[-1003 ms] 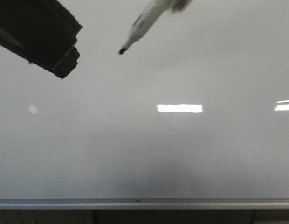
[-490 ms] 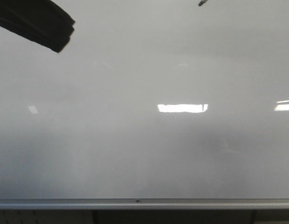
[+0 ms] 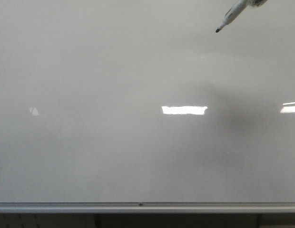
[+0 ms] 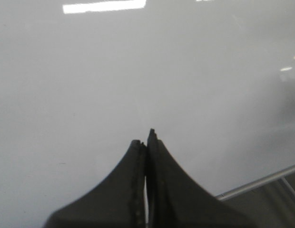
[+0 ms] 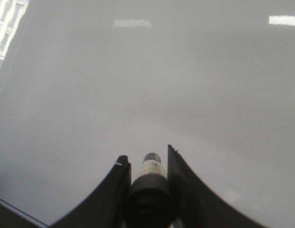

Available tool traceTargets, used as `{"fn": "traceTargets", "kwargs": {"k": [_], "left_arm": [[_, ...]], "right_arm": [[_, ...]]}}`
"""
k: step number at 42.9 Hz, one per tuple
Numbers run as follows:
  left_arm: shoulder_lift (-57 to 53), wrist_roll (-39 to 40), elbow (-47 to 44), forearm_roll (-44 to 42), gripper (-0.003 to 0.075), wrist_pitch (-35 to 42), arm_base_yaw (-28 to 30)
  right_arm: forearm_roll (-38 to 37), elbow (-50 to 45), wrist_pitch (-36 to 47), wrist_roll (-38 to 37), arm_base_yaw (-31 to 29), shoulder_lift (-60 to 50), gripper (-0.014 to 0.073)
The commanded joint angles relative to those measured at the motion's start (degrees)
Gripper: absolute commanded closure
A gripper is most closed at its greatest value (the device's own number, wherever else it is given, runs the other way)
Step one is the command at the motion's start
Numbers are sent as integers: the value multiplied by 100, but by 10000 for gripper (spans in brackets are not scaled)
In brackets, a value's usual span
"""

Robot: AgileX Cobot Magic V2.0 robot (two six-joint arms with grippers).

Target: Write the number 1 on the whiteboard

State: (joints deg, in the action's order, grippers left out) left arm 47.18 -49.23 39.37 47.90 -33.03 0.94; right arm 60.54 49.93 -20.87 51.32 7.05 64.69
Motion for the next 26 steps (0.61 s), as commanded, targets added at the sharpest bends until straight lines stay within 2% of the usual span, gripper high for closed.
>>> {"fn": "traceTargets", "kwargs": {"k": [1,15,26], "left_arm": [[-192,51,96,217,741,407,50],[-156,51,96,217,741,407,50],[-156,51,96,217,741,407,50]], "right_arm": [[196,347,283,163,-39,132,710],[196,1035,508,188,-39,916,710],[196,1150,761,319,-33,1092,710]]}}
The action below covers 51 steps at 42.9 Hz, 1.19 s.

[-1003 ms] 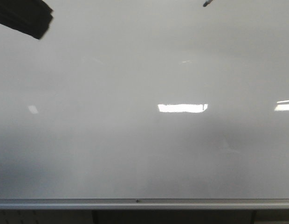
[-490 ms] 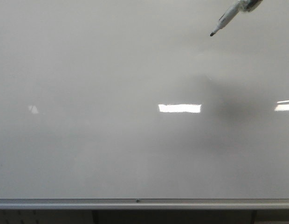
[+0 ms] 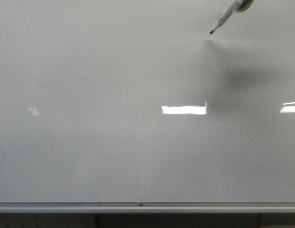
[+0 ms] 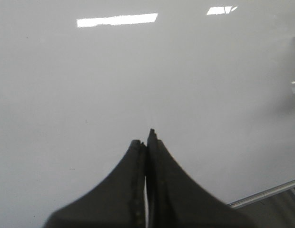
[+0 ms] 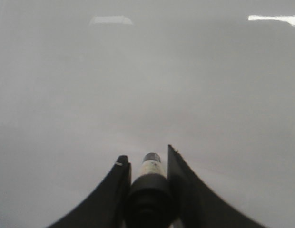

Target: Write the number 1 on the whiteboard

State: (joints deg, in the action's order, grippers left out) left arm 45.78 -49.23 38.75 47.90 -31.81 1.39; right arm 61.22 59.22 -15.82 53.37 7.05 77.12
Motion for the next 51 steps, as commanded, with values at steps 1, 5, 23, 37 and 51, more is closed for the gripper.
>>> {"fn": "traceTargets", "kwargs": {"k": [1,5,23,37,51], "left_arm": [[-17,51,157,217,741,284,5],[-17,51,157,217,741,284,5],[-17,51,157,217,741,284,5],[-17,51,157,217,741,284,5],[-17,51,157,227,741,284,5]], "right_arm": [[128,221,276,130,-33,-136,710],[128,221,315,185,-33,-102,710],[82,188,182,228,-33,70,709],[-13,166,104,228,-22,239,708],[-20,-549,575,228,245,298,708]]}}
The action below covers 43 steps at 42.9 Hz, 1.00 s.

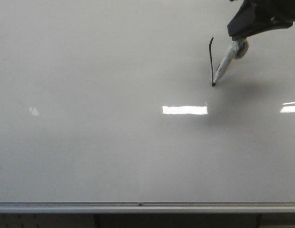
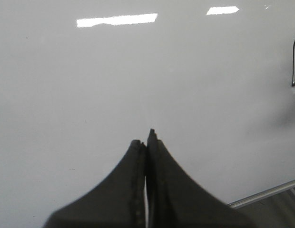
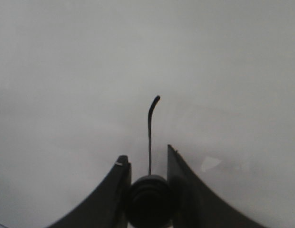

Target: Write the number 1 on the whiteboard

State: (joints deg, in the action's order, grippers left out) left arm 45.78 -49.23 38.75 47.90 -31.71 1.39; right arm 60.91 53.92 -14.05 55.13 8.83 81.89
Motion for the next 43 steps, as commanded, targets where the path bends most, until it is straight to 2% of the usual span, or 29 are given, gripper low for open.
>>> {"fn": "traceTargets", "kwargs": {"k": [1,7,17,23,29,34,40,43], "left_arm": [[-17,51,157,227,741,275,5],[-17,51,157,227,741,275,5],[-17,51,157,227,741,275,5],[-17,51,168,506,740,242,5],[77,-219,474,736,713,-744,-30],[272,-815,820,1089,590,-1485,-194],[493,-1438,1178,1546,292,-2390,-548],[608,-1522,1251,1639,207,-2690,-806]], "right_arm": [[12,-67,479,52,104,-178,708],[12,-220,553,52,218,-178,708],[17,-162,-292,1,218,-915,701],[-39,301,-1315,-333,213,-1497,701],[-216,950,-2918,-684,213,-1544,701],[-216,1260,-3892,-712,213,-1530,701],[-98,1418,-4664,-717,213,-1510,701],[62,1418,-4851,-717,213,-1510,701]]}}
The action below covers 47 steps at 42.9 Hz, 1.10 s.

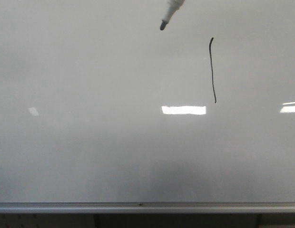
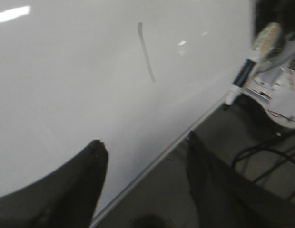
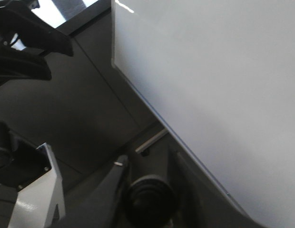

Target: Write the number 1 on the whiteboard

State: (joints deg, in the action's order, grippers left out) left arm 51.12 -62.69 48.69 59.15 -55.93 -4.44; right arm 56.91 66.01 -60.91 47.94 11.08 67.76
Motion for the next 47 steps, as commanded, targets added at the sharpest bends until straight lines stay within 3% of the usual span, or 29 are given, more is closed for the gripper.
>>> {"fn": "traceTargets", "kwargs": {"k": [1,18,33,41,47], "left_arm": [[127,-189,281,529,191,-318,-348],[1121,-490,747,530,185,218,-2539],[2216,-490,1464,541,197,295,-3075],[2369,-490,1641,541,340,236,-3075],[2369,-490,1641,541,566,130,-3075]], "right_arm": [[521,209,-218,3,-13,-97,701],[1133,209,-1025,13,-7,-97,701],[1271,209,-1321,73,-7,-97,701],[1271,209,-1346,95,-7,-97,701],[1271,209,-1340,102,-7,-97,701]]}}
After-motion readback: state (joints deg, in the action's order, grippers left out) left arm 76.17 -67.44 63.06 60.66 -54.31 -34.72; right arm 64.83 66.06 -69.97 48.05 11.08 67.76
